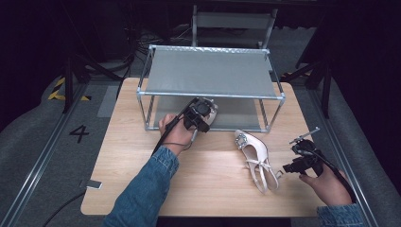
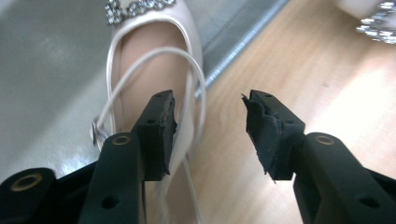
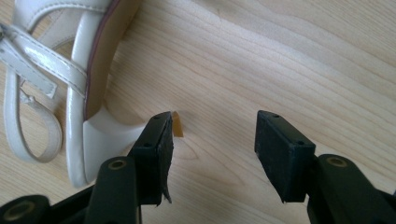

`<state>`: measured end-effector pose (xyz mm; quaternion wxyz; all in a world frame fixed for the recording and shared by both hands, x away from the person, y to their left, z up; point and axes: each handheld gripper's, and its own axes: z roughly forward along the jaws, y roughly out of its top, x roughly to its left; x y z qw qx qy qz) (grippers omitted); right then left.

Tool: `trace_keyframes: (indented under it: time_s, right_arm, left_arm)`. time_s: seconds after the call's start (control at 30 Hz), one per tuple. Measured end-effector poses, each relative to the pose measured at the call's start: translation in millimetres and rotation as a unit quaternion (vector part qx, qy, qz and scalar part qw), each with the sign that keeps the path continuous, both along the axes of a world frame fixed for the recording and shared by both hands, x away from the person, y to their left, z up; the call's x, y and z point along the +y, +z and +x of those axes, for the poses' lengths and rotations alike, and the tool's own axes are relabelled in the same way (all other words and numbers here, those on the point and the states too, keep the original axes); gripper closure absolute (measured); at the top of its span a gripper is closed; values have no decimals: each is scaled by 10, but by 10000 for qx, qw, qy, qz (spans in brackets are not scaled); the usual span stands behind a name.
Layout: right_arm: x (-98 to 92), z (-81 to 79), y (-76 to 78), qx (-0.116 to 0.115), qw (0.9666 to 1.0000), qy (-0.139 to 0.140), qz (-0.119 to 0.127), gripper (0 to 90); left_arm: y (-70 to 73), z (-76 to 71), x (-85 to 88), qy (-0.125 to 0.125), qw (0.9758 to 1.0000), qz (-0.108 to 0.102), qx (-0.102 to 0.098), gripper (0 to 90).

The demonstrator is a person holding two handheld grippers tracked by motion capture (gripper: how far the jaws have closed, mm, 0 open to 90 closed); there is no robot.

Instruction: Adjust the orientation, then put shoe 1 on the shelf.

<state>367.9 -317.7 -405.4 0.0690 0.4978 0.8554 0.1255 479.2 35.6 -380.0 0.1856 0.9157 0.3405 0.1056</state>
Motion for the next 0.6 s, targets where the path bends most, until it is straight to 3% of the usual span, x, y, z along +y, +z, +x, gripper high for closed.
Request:
trace_keyframes:
  time_s: [0.13, 0.27, 0.33, 0.43, 0.6]
  right_arm:
    - [50, 34, -4, 20, 10000, 28, 6, 472]
    - [70, 54, -4, -1, 10000, 60, 32, 472]
    - [73, 58, -9, -11, 10000, 75, 30, 472]
    - [64, 60, -13, 19, 10000, 42, 26, 471]
    - [70, 79, -14, 23, 10000, 41, 5, 470]
  left_arm:
    - [104, -129, 112, -109, 9995, -287, 25, 480]
    - [216, -260, 248, -41, 9988, -479, 125, 468]
    - [239, -322, 326, 37, 9984, -513, 231, 453]
    - [266, -393, 428, 109, 9985, -476, 248, 431]
    - [290, -490, 574, 112, 9977, -607, 287, 398]
